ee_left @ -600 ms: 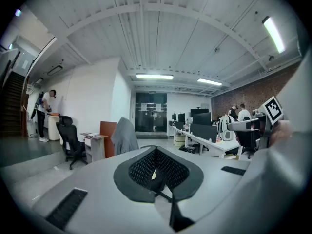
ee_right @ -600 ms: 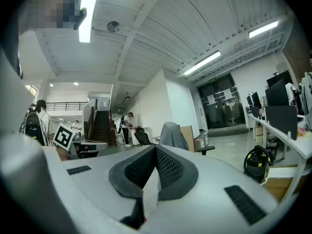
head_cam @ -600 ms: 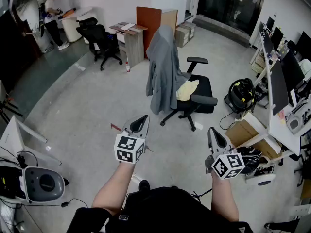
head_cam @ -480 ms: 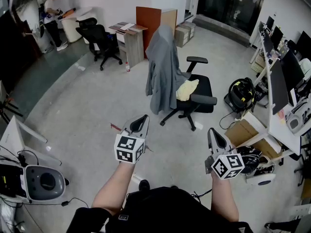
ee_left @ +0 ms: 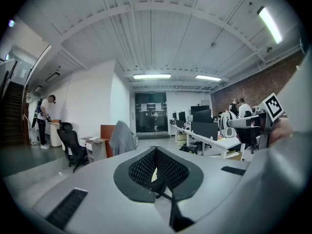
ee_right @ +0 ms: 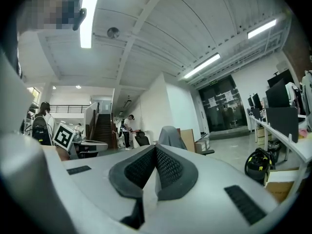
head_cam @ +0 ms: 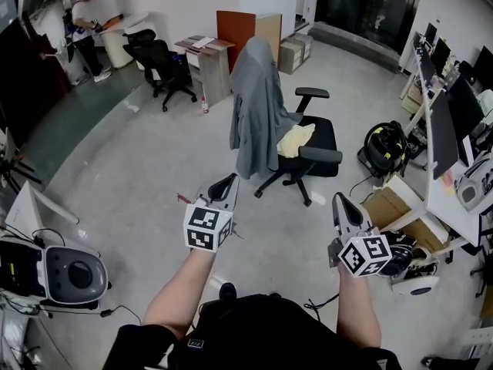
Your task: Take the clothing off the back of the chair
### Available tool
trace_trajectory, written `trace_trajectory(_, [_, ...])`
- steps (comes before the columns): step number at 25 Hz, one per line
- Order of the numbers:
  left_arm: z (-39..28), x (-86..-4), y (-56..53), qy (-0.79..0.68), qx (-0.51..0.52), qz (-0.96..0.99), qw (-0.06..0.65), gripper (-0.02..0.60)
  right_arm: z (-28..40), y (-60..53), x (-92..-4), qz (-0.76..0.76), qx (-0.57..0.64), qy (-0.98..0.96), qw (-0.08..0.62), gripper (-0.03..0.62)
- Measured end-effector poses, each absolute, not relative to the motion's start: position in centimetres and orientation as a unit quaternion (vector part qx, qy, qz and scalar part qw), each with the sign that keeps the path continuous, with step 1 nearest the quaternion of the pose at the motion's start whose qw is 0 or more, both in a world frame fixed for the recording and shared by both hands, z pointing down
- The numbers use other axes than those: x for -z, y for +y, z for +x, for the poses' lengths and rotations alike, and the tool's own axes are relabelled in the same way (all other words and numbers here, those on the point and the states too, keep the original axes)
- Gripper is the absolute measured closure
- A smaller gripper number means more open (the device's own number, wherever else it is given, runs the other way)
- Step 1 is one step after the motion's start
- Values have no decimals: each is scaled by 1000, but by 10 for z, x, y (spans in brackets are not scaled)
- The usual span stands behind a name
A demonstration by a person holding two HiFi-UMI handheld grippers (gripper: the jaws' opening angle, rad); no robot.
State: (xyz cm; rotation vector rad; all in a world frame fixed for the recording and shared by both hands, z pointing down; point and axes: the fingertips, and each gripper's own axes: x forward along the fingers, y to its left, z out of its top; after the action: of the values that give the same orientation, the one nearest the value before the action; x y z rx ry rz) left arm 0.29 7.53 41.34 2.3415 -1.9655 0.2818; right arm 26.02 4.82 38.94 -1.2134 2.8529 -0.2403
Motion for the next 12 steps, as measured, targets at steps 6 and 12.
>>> trace_trajectory(6, [43,-432,80,-641,-98,759,49,580,295,59,-401,-384,94,919,22,579])
trace_trajectory(12, [65,-455,92,-642,-93,758,72,580,312,70,-426,-378,106,920,3,579])
